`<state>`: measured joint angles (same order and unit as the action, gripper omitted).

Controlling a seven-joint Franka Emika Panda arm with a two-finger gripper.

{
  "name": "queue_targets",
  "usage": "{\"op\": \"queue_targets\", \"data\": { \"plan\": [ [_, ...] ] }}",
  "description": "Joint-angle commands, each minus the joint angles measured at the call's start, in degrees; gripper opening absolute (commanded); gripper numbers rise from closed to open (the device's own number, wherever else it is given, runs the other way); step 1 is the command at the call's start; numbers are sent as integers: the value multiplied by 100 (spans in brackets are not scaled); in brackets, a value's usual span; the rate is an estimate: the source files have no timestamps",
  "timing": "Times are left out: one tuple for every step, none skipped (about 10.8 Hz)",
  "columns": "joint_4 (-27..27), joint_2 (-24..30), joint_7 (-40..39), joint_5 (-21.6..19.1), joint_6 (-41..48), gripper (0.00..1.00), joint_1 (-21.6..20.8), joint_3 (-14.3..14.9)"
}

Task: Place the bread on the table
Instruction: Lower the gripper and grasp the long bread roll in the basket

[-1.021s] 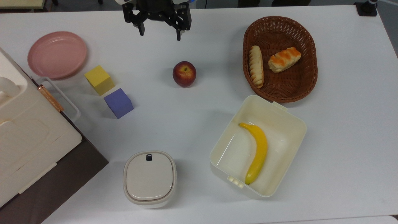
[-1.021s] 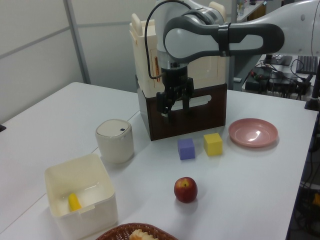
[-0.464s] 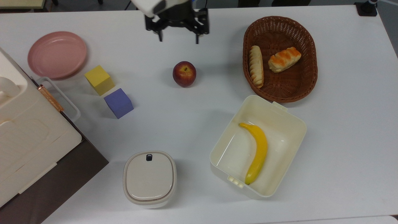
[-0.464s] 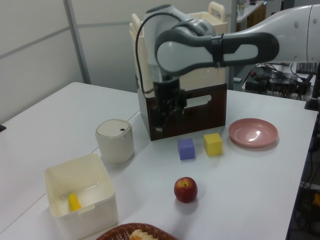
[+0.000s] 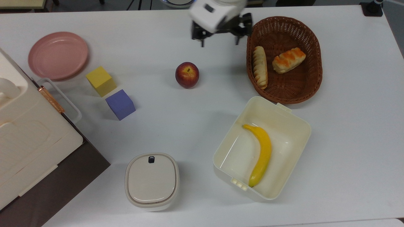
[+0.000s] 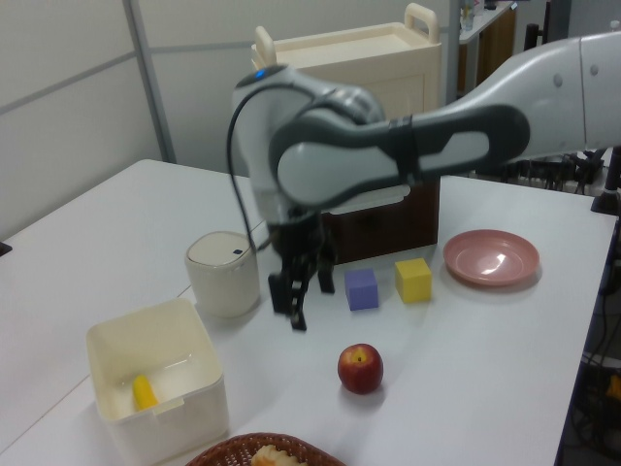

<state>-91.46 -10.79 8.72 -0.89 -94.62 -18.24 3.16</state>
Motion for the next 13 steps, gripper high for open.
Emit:
{"op": "queue_targets", "data": {
  "plan": [
    [-206, -194, 689, -17, -108, 100, -661, 80],
    [-206, -317, 953, -8, -231, 100, -855, 80],
    [-206, -449, 1060, -16, -432, 100, -978, 80],
    [-223, -580, 1061, -25, -634, 100, -1093, 80],
    [-232, -756, 1070, -25, -793, 100, -1242, 80],
    [-241, -905, 1070, -25, -951, 100, -1339, 80],
    [-241, -1038, 1070, -43, -1057, 100, -1357, 80],
    [-241, -1178, 1175, -51, -1189, 97, -1445, 80],
    [-241, -1310, 1341, -8, -1355, 93, -1593, 80],
    [-241, -1381, 1360, 10, -1392, 78, -1595, 80],
    [-241, -1382, 1360, 80, -1392, 58, -1595, 80],
    [-241, -1373, 1351, 80, -1392, 42, -1595, 80],
    [-224, -1364, 1351, 89, -1383, 30, -1595, 80]
  ]
}}
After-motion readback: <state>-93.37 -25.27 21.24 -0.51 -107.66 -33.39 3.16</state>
